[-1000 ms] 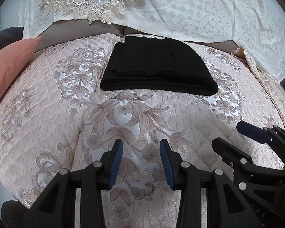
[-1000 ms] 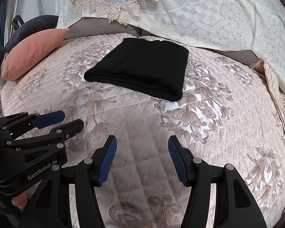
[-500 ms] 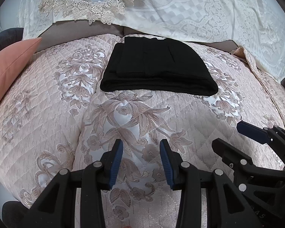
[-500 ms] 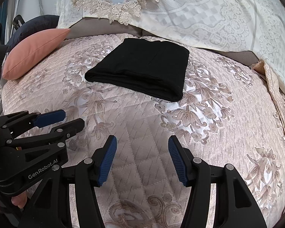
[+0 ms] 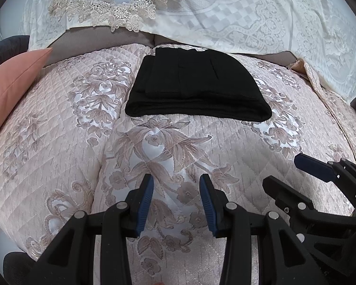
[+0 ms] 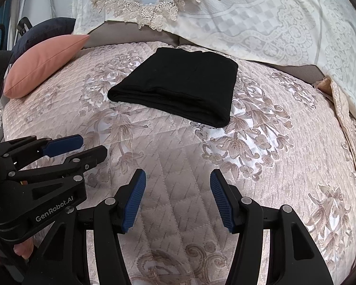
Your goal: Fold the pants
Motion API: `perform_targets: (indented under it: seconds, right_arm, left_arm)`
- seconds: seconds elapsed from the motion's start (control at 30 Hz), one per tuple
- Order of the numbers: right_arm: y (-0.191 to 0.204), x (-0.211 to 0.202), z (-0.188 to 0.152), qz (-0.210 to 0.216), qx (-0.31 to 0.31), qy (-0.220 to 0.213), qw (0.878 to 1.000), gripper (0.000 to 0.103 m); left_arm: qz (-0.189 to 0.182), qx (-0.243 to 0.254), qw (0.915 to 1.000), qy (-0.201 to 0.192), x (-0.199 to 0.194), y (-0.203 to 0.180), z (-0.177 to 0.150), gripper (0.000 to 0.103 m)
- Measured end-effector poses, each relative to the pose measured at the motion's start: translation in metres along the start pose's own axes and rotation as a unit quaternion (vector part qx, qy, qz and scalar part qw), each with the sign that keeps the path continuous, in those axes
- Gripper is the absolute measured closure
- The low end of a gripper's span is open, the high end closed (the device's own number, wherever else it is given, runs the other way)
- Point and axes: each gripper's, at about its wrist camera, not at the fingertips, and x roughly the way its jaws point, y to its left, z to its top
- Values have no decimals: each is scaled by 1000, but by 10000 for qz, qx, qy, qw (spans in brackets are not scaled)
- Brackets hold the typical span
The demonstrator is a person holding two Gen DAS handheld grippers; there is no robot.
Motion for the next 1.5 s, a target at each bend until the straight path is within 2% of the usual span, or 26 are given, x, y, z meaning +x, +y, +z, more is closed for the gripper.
perform_targets:
  seconds: [1.1, 1.5]
  right_arm:
    - [1, 0, -2, 27, -9, -14, 10000, 46]
    - [0, -2, -2, 72, -65, -51, 9999, 46]
  left_arm:
    - [-80, -146, 9998, 65, 0, 0, 0, 60]
    - [8, -153, 9999, -22, 0, -1, 1, 60]
